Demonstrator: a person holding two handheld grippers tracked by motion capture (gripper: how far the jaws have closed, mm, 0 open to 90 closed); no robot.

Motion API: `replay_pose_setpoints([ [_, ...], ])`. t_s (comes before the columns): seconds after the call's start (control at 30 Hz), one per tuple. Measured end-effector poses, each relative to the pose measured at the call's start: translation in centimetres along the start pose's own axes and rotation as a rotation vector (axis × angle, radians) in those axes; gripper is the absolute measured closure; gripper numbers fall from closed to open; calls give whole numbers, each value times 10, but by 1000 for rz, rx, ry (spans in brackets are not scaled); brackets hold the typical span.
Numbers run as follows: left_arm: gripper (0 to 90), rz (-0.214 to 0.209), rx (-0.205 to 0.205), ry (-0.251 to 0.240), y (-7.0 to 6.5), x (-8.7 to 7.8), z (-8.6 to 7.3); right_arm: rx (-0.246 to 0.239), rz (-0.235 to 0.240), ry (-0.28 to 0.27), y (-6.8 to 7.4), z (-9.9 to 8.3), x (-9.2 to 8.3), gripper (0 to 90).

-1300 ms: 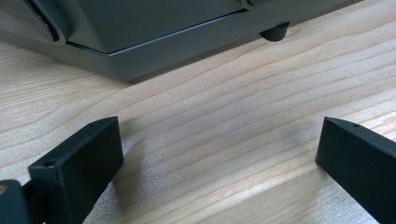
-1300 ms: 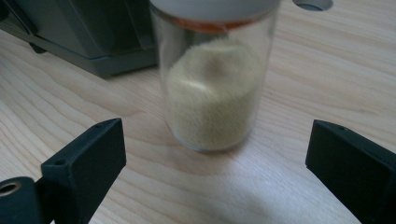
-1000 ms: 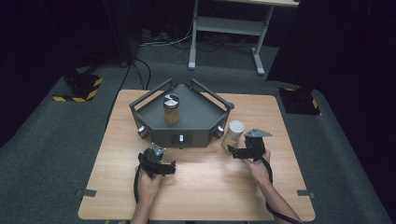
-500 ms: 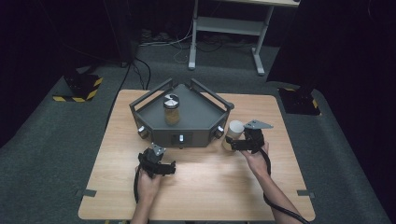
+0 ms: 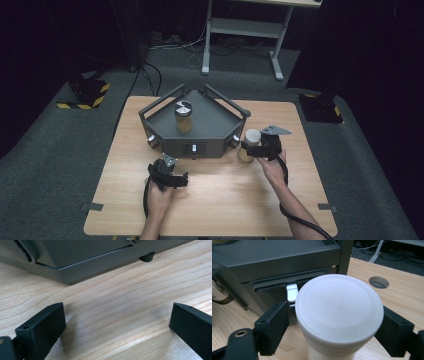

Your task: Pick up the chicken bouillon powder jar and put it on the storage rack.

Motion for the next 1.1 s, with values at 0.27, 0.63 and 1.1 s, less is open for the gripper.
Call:
replay_pose_setpoints([
  [0.27,6,0,0,0,0,0,0,5,-2,-3,-1,1,1,271],
  [0.63,6,0,0,0,0,0,0,7,-9,-6,-3,-1,1,327],
  [1.1,6,0,0,0,0,0,0,-1,-21,-10,0,-2,0,335],
])
Point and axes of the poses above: each handheld gripper's, and its own axes: x roughly forward along the jaws, z roughly out of its top, y roughly to its left, the point moved 4 cm from there along x, roughly forward along the jaws, and after that the axes turned 4 degrees about -x, right-handed, at the moved point
